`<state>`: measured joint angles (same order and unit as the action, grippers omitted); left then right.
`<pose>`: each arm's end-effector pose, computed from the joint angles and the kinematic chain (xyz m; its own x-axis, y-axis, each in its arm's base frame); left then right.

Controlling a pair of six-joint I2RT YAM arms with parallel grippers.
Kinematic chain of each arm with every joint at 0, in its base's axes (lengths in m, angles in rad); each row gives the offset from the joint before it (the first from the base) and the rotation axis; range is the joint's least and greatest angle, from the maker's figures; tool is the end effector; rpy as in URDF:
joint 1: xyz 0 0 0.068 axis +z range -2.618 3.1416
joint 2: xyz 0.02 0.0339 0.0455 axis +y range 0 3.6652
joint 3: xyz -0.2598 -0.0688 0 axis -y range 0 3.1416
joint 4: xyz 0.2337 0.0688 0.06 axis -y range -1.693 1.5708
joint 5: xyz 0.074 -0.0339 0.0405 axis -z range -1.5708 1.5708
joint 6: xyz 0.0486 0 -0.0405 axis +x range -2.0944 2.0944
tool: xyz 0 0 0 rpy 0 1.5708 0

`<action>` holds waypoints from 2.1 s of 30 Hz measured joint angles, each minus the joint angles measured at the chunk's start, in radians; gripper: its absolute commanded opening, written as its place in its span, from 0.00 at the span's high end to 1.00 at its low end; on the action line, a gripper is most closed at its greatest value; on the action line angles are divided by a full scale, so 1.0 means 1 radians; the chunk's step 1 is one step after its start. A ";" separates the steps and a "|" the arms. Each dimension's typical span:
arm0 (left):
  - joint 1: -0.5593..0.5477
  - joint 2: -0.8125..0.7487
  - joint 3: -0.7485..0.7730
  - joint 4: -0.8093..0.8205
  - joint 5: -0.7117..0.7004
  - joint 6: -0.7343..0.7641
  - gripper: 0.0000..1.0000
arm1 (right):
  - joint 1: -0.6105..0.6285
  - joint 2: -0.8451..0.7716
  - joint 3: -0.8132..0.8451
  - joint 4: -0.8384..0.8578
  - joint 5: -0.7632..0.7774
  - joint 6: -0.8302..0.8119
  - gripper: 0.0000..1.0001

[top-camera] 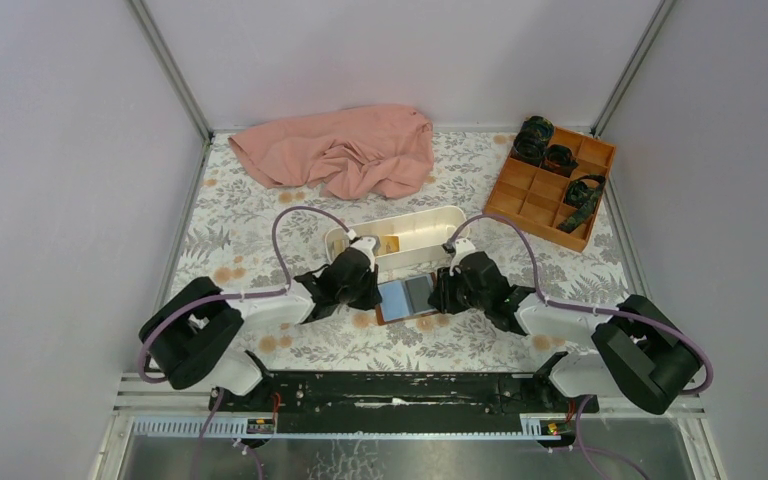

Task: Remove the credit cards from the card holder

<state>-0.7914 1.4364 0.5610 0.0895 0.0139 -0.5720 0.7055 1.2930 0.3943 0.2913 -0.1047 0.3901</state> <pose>0.1876 -0.1909 0.1432 -0.8068 0.0465 -0.5889 0.3347 0.8575 -0.3908 0.1807 0.1606 0.1480 -0.6719 -0.0755 -0.7368 -0.4916 0.7895 0.3674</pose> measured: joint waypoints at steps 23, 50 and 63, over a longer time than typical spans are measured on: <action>0.001 0.118 0.034 0.127 -0.031 -0.006 1.00 | -0.011 0.049 0.018 0.035 -0.043 0.022 0.72; 0.000 0.142 0.043 0.157 -0.022 -0.013 1.00 | -0.003 0.032 0.087 0.118 -0.212 0.077 0.62; -0.002 0.137 0.040 0.157 -0.021 -0.019 1.00 | 0.033 0.039 0.121 0.117 -0.219 0.080 0.58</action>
<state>-0.7929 1.5738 0.6006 0.2466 -0.0074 -0.5911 0.7387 1.3323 0.5156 0.4080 -0.3237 0.4698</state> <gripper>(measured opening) 0.009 0.449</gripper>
